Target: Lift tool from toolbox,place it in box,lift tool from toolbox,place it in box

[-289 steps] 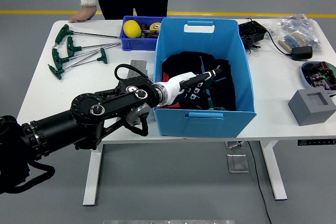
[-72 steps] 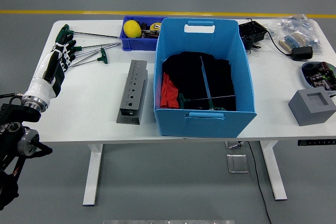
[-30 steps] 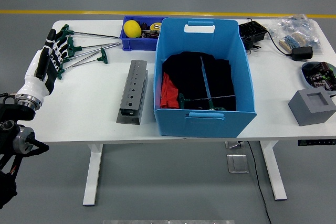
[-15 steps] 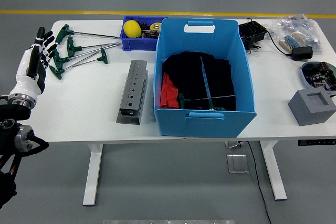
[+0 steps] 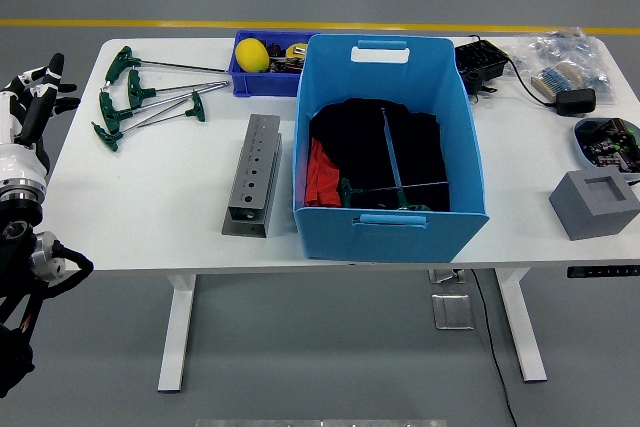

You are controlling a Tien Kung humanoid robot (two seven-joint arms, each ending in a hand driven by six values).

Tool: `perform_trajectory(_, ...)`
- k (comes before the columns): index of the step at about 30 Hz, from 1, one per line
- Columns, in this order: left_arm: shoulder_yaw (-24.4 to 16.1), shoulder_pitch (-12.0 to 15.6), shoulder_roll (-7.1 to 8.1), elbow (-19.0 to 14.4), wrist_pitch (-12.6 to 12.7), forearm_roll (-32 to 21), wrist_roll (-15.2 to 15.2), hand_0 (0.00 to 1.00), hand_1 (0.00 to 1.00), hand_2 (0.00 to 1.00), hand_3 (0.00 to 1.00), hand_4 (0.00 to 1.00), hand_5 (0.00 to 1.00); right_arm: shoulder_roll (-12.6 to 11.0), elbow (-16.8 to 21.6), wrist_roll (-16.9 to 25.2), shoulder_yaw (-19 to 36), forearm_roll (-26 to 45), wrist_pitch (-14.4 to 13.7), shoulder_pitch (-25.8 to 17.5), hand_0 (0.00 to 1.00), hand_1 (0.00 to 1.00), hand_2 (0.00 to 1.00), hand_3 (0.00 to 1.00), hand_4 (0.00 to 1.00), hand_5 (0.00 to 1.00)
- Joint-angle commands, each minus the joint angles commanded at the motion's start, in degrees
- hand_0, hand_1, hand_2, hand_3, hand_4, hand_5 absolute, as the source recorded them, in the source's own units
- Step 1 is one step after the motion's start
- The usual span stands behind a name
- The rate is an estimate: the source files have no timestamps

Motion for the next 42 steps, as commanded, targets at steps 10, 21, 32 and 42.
perform_trajectory(10, 0.4, -0.1, -0.01, 0.3, 0.7, -3.4, -1.4, 0.192, 0.128, 0.228, 0.480, 0.755, 0.407, 0.0, 0.0, 0.0, 0.3, -0.4, 0.1, 0.1, 0.675, 0.644, 0.722, 0.569, 0.822, 0.635)
perform_trajectory(21, 1.1, 0.1, 0.06, 0.7, -6.3, -1.9, -1.0, 0.858, 0.840, 0.908, 0.798, 0.945, 0.734, 0.1, 0.0, -0.2, 0.5, -0.8, 0.1, -0.2, 0.674, 0.644, 0.722, 0.569, 0.822, 0.634)
perform_trajectory(32, 1.3, 0.2, 0.19, 0.8, -9.3, 0.2, -1.1, 0.998, 0.998, 0.998, 0.969, 0.998, 0.883, 0.1, 0.0, -0.2, 0.5, -0.8, 0.1, -0.4, 0.677, 0.644, 0.722, 0.569, 0.824, 0.636)
perform_trajectory(42, 1.8, 0.2, 0.16, 1.1, -9.5, -0.7, -1.7, 0.998, 0.998, 0.998, 0.970, 0.998, 0.912, 0.1, 0.0, -0.2, 0.4, -0.9, 0.1, -0.6, 0.676, 0.644, 0.721, 0.569, 0.824, 0.636)
